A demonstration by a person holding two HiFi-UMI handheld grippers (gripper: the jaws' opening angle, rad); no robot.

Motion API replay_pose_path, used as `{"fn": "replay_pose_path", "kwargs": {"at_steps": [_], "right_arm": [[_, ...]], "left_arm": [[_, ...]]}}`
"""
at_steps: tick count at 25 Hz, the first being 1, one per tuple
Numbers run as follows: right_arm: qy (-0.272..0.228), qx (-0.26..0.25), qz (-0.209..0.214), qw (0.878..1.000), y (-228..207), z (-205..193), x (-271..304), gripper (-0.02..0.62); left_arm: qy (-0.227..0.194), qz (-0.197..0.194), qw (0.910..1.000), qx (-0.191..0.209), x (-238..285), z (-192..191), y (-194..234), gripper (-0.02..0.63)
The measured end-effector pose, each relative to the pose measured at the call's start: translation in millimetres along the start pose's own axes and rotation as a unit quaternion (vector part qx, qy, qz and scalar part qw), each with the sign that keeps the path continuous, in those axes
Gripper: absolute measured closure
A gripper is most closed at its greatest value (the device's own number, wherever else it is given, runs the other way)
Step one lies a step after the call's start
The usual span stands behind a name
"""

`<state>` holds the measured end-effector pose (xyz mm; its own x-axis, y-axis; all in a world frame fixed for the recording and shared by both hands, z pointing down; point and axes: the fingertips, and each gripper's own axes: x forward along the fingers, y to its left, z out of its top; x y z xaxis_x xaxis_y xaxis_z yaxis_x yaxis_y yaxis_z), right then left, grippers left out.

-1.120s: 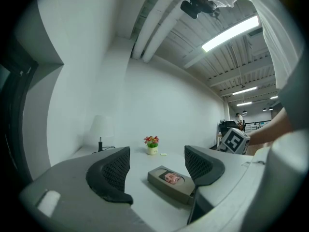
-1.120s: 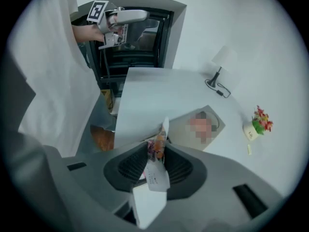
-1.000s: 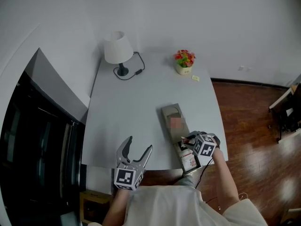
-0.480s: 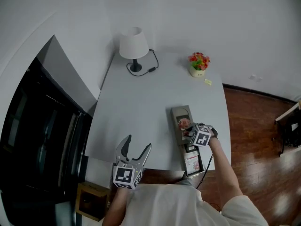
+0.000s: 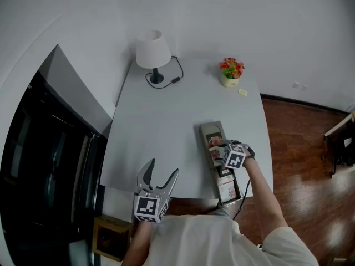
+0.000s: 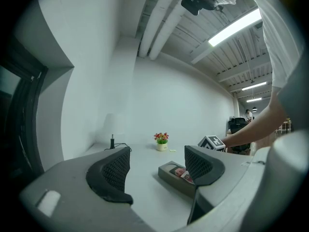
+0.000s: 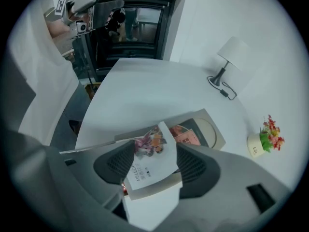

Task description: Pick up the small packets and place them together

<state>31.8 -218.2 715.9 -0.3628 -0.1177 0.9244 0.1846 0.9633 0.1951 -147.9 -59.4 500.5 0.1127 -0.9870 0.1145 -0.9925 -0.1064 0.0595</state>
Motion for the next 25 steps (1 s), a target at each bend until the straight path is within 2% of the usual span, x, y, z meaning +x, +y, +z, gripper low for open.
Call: {"fn": "replay_pose_path", "kwargs": {"at_steps": [6,8,10,11,12,14,15,16,19,20,23,24,25], "right_arm": [[-0.016,0.029,-0.029,0.999,-7.9,0.6,-10.2,0.303],[-0.038,0.060,-0.047,0.996,-12.6,5.6,-20.5,0.135],[-0.109,0.110,-0.083,0.984,-21.5,23.3,-46.8,0.131],[-0.166,0.139,-0.107,0.970,-27.9,37.2,-68.0,0.132],[-0.230,0.168,-0.129,0.950,-33.9,52.3,-93.3,0.132],[-0.345,0.208,-0.165,0.900,-39.7,79.6,-147.9,0.132],[-0.387,0.213,-0.181,0.879,-38.0,90.2,-171.8,0.132],[-0.415,0.210,-0.196,0.863,-33.3,98.6,-191.9,0.132],[-0.460,0.195,-0.250,0.830,-11.5,111.8,-233.4,0.133],[-0.471,0.201,-0.271,0.815,-4.7,110.9,-243.6,0.133],[-0.501,0.257,-0.337,0.754,11.8,100.3,-267.5,0.133],[-0.505,0.277,-0.348,0.739,17.8,95.9,-268.4,0.133],[-0.504,0.292,-0.355,0.731,24.1,91.6,-265.0,0.134]], "left_arm": [[-0.003,0.000,1.0000,-0.002,-0.6,0.3,0.1,0.261],[-0.006,-0.003,1.0000,-0.001,1.8,2.7,-0.5,0.261],[-0.013,-0.008,0.9999,0.002,5.2,8.2,-2.8,0.261],[-0.018,-0.012,0.9998,0.003,7.2,12.1,-4.1,0.261],[-0.023,-0.016,0.9996,0.004,9.7,16.5,-5.4,0.261],[-0.032,-0.026,0.9991,0.008,15.2,25.5,-9.0,0.262],[-0.035,-0.031,0.9988,0.010,17.9,28.4,-10.8,0.262],[-0.039,-0.034,0.9986,0.012,20.3,29.6,-12.4,0.265],[-0.043,-0.046,0.9979,0.015,24.2,30.2,-20.3,0.265],[-0.044,-0.050,0.9976,0.016,24.7,30.4,-23.9,0.268],[-0.052,-0.062,0.9965,0.020,26.0,30.4,-32.6,0.268],[-0.055,-0.063,0.9963,0.020,25.8,29.8,-33.5,0.270],[-0.056,-0.062,0.9964,0.017,25.2,28.7,-33.3,0.270]]}}
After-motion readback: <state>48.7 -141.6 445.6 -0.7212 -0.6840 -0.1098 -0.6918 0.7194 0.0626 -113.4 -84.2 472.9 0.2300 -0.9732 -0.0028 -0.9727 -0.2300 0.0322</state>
